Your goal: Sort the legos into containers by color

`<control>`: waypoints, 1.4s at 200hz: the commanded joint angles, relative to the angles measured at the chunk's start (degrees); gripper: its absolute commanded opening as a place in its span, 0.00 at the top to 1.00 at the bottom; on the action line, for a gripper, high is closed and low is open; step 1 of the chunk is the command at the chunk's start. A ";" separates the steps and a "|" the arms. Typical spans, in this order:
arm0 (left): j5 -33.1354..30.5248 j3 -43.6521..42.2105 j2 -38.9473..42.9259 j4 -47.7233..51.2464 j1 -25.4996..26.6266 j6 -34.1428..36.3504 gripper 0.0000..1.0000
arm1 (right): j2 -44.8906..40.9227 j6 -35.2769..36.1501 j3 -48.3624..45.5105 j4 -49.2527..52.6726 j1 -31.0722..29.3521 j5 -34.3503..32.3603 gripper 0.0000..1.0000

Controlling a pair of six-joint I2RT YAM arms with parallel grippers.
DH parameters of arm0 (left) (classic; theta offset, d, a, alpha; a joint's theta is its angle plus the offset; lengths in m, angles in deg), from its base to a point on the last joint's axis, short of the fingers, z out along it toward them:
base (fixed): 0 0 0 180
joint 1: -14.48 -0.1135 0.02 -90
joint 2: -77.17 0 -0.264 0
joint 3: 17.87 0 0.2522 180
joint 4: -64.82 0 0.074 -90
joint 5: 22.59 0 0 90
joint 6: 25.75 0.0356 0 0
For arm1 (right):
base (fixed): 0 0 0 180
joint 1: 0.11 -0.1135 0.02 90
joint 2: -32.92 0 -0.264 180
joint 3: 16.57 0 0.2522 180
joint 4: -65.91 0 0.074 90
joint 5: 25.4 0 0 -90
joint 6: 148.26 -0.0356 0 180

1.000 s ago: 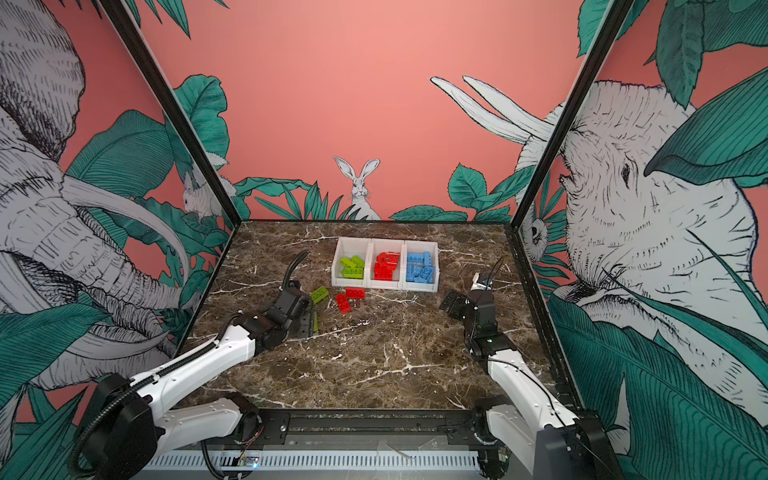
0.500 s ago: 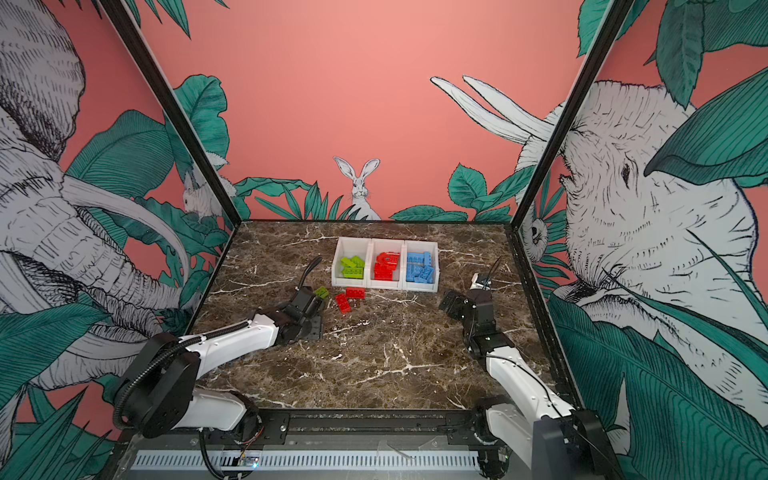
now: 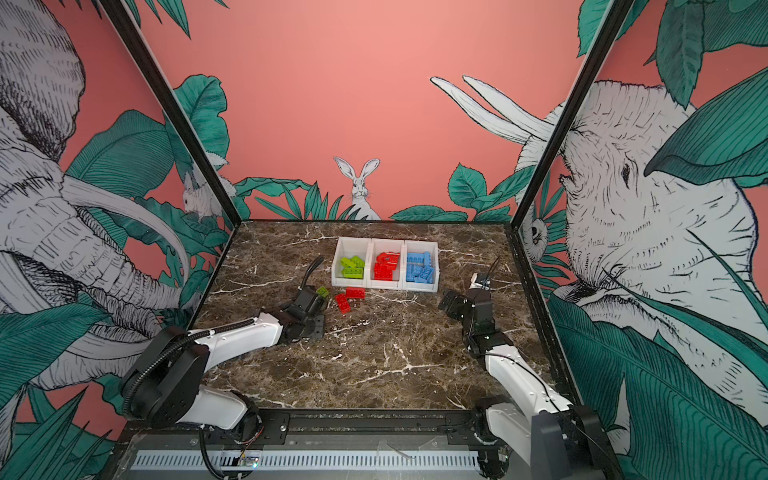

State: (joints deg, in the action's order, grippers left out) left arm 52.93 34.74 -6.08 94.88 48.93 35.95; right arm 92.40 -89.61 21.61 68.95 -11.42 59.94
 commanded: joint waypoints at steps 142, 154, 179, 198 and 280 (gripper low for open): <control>-0.48 -1.43 0.28 -2.23 -0.17 1.99 0.68 | 1.77 -0.80 0.14 -3.86 0.15 0.61 0.02; 0.93 -2.38 2.27 -2.16 -0.18 2.15 0.69 | 1.91 -0.80 0.18 -3.91 0.17 0.67 0.02; 2.86 -2.36 7.14 0.31 -0.09 2.63 0.69 | 2.47 -0.82 0.21 -4.28 0.15 0.93 0.02; 5.55 0.04 10.18 2.33 0.05 5.23 0.69 | 2.91 -1.01 0.21 -4.61 0.15 1.31 0.02; 4.90 22.83 -0.01 3.36 0.17 17.06 0.71 | 3.26 -0.66 -0.03 -5.63 0.21 2.15 0.02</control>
State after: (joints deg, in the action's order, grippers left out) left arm 57.98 51.90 -1.44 98.22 49.00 47.69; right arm 95.64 -90.12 21.61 66.20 -11.42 61.82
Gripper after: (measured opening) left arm 0.341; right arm 0.982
